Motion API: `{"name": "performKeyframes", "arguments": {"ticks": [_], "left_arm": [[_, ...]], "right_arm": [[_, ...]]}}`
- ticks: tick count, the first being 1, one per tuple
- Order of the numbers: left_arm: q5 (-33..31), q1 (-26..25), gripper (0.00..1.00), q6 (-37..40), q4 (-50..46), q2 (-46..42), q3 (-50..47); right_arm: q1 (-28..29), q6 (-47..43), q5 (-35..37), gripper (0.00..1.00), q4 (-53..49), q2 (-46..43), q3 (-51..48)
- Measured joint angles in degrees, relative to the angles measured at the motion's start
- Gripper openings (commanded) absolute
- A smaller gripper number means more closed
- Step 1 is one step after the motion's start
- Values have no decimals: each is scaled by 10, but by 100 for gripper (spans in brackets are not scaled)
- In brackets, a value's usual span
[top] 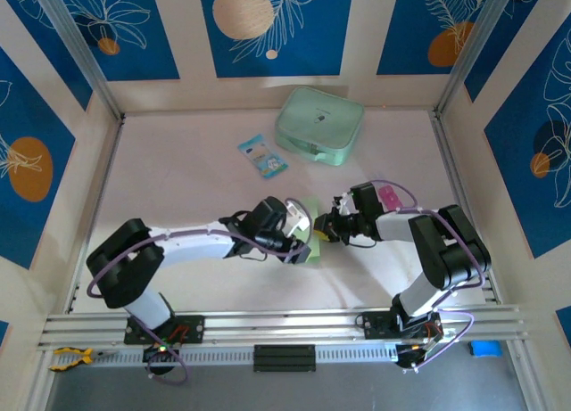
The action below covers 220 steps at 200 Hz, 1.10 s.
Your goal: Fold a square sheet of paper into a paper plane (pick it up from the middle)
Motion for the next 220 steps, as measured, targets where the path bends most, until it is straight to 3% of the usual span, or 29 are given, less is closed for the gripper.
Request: {"name": "performKeyframes", "arguments": {"ticks": [88, 164, 190, 220], "left_arm": [[-242, -133, 69, 123, -52, 43, 54], [-378, -156, 70, 148, -60, 90, 76], [-400, -156, 66, 148, -59, 94, 76], [-402, -156, 50, 152, -55, 94, 76]], "right_arm": [[0, -2, -9, 19, -9, 0, 11], [0, -2, -11, 19, -11, 0, 14], [0, -2, -11, 19, -11, 0, 14], [0, -2, -11, 19, -11, 0, 14]]}}
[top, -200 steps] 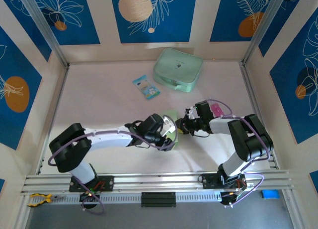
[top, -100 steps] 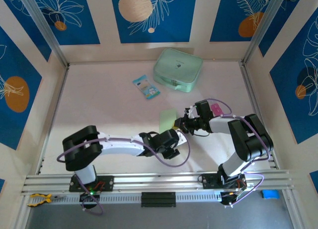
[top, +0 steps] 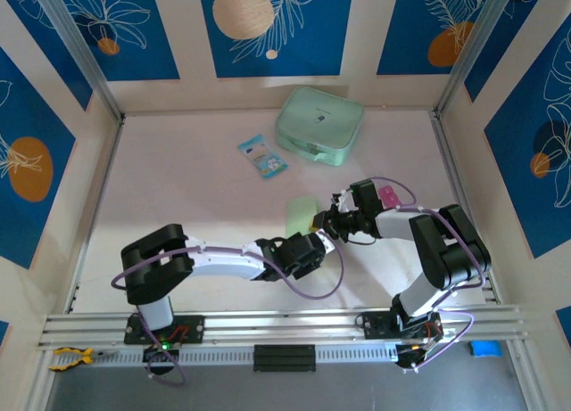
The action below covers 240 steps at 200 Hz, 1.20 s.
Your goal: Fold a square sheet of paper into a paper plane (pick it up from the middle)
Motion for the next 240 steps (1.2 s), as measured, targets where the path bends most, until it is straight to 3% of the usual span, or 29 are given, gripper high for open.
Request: {"name": "performKeyframes", "arguments": {"ticks": [37, 121, 159, 209, 240], "left_arm": [[0, 0, 29, 2, 9, 0, 0], [23, 9, 0, -16, 14, 0, 0], [90, 38, 0, -50, 15, -9, -2], [256, 121, 0, -145, 56, -31, -13], [330, 148, 0, -204, 90, -30, -26]], "right_arm": [[0, 0, 0, 20, 0, 0, 0], [-8, 0, 10, 23, -16, -23, -5], [-24, -2, 45, 25, -57, -87, -26], [-44, -2, 106, 25, -138, -225, -66], [-45, -2, 117, 20, -183, -270, -75]]}}
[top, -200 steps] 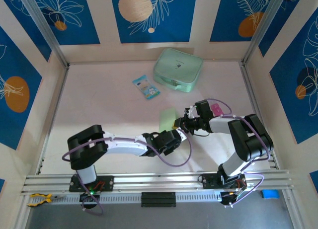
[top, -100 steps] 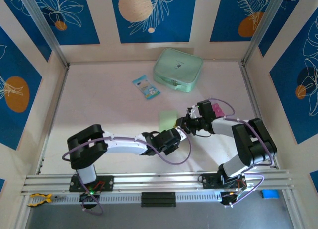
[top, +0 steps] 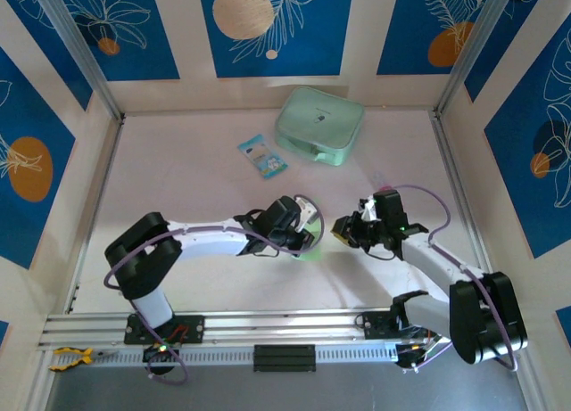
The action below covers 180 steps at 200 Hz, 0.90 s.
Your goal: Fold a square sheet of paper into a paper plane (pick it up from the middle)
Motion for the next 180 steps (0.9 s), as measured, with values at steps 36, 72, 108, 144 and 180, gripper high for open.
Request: {"name": "performKeyframes", "arguments": {"ticks": [36, 72, 108, 144, 180], "left_arm": [[39, 7, 0, -50, 25, 0, -13], [47, 9, 0, -73, 32, 0, -21], [46, 9, 0, -75, 31, 0, -22], [47, 10, 0, -75, 31, 0, -22], [48, 10, 0, -75, 31, 0, -22]], "right_arm": [[15, 9, 0, 9, -14, -18, -17], [66, 33, 9, 0, -5, -19, -36], [126, 71, 41, 0, 29, -16, -58], [147, 86, 64, 0, 61, 10, -58], [154, 86, 71, 0, 89, 58, -58]]}}
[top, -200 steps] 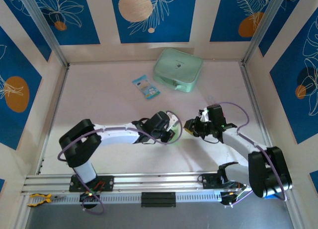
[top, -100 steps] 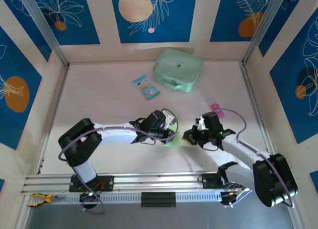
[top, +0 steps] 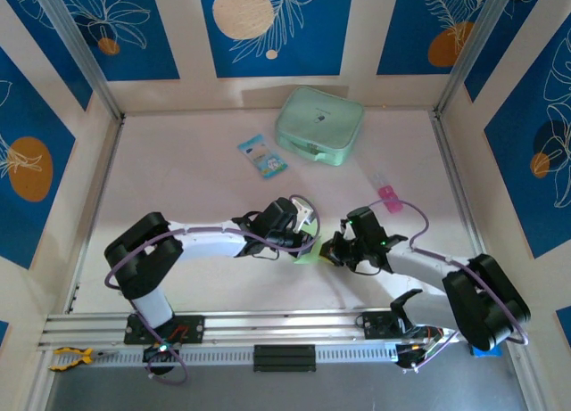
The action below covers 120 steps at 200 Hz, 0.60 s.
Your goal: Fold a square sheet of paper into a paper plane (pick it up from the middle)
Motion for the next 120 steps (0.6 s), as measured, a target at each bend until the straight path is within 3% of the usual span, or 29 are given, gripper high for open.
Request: {"name": "performKeyframes", "arguments": {"ticks": [59, 120], "left_arm": [[9, 8, 0, -2, 2, 0, -2], [33, 16, 0, -14, 16, 20, -7]], "right_arm": [[5, -29, 41, 0, -59, 35, 29], [-4, -58, 29, 0, -63, 36, 41]]}}
